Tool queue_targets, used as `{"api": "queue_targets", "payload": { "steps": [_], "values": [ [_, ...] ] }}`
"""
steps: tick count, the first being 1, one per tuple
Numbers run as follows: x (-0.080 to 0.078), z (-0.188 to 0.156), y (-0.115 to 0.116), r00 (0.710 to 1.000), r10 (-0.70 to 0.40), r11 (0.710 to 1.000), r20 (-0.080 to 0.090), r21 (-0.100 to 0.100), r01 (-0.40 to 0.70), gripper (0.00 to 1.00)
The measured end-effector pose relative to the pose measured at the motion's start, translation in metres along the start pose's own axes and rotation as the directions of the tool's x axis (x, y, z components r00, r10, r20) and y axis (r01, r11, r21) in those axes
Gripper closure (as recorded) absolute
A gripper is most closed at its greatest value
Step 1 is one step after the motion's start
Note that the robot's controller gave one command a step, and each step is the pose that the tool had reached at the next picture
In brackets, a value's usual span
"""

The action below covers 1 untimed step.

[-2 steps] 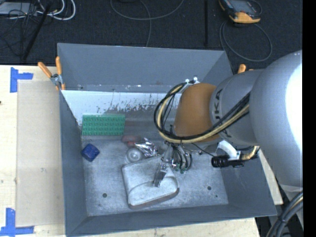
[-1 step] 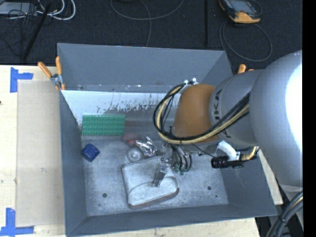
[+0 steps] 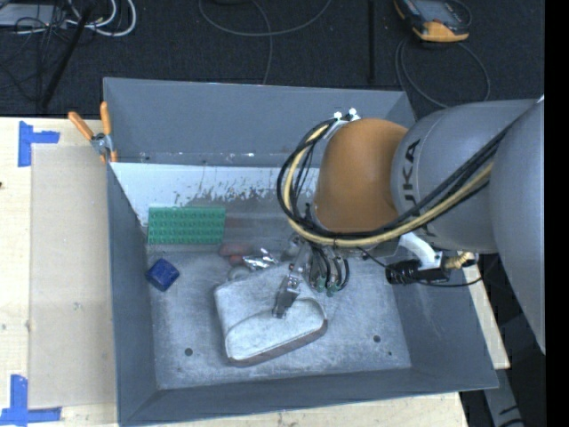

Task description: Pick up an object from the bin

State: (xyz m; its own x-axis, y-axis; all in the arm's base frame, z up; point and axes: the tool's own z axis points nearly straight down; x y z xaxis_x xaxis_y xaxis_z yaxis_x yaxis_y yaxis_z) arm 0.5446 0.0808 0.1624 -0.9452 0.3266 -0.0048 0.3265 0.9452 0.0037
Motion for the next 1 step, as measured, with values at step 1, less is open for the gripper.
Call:
{"api": "queue_targets", "payload": {
  "steps": [1],
  "values": [
    [-0.0030,-0.1402,-0.0010,0.999,0.040,0.999,0.002,0.000,-0.040,1.00]
  ]
}}
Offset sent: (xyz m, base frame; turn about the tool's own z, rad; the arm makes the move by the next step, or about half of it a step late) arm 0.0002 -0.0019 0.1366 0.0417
